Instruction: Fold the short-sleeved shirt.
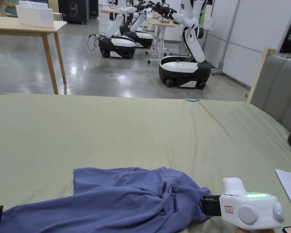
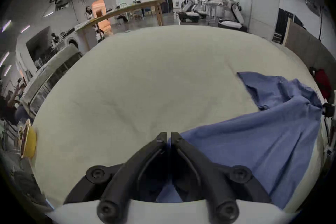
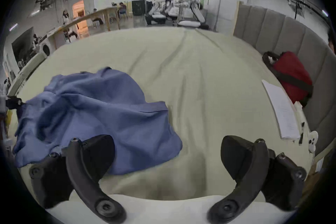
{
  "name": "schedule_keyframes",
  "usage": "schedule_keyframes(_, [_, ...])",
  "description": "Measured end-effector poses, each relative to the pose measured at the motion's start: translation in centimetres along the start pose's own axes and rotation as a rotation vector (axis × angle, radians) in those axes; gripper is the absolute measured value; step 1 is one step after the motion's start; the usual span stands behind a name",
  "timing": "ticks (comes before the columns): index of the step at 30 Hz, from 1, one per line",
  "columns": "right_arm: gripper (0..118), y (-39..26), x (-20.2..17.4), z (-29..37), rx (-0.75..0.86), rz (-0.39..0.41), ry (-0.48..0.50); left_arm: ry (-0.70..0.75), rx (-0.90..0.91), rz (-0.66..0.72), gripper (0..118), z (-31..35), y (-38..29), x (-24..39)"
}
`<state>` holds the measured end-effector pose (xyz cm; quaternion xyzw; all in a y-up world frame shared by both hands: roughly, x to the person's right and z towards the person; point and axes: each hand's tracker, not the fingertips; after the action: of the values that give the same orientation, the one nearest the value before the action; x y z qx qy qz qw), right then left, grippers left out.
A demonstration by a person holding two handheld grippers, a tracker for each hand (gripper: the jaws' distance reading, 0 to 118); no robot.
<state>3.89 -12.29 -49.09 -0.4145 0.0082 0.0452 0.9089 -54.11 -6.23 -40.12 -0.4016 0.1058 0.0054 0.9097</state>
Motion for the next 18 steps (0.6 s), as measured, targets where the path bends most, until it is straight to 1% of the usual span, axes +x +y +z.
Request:
schedule_keyframes(1, [99,0.1,-0.2,-0.4,-0.015,0.022,0.004,0.007,0.002,-0.016,0,0.1,0.2,-0.1])
schedule_keyframes(2, [65,0.1,-0.5,-0.8,-0.052,0.055,0.024,0.013,0.002,-0.028,0,0.3,0.3,-0.3])
schedule_keyframes(3, [37,-0.2,-1.0,-0.9,-0.090,0.059,0.067,0.016,0.002,-0.028,0,0.3,0.5,-0.6])
schedule_keyframes(4, [30,-0.4,-1.2,-1.0,-0.105,0.040,0.104,0.020,0.002,-0.031,0,0.1,0.4,-0.6])
schedule_keyframes(5, [18,-0.6,-1.6,-0.6,-0.074,0.033,0.059,0.021,-0.001,-0.029,0,0.0,0.6,-0.8])
schedule_keyframes(6, [15,-0.3,-1.4,-0.2,-0.060,-0.001,0.074,0.021,-0.003,-0.028,0,-0.1,0.7,-1.1])
schedule_keyframes(8, [13,-0.2,-0.6,0.6,-0.071,-0.073,0.116,0.024,-0.008,-0.030,0,-0.1,0.8,-1.3])
schedule_keyframes(12, [11,1.7,0.6,4.8,0.069,-0.129,0.122,0.033,0.057,-0.007,0,2.4,2.3,-2.2])
schedule_keyframes(14, [11,3.3,1.0,7.3,0.136,-0.153,0.169,0.044,0.108,-0.014,0,4.1,3.8,-2.5])
schedule_keyframes(16, [11,5.3,1.2,10.1,0.203,-0.143,0.185,0.042,0.159,-0.026,0,6.3,5.6,-2.5])
schedule_keyframes(18, [11,7.7,0.9,13.1,0.278,-0.101,0.191,0.035,0.221,-0.018,0,8.5,7.8,-2.6])
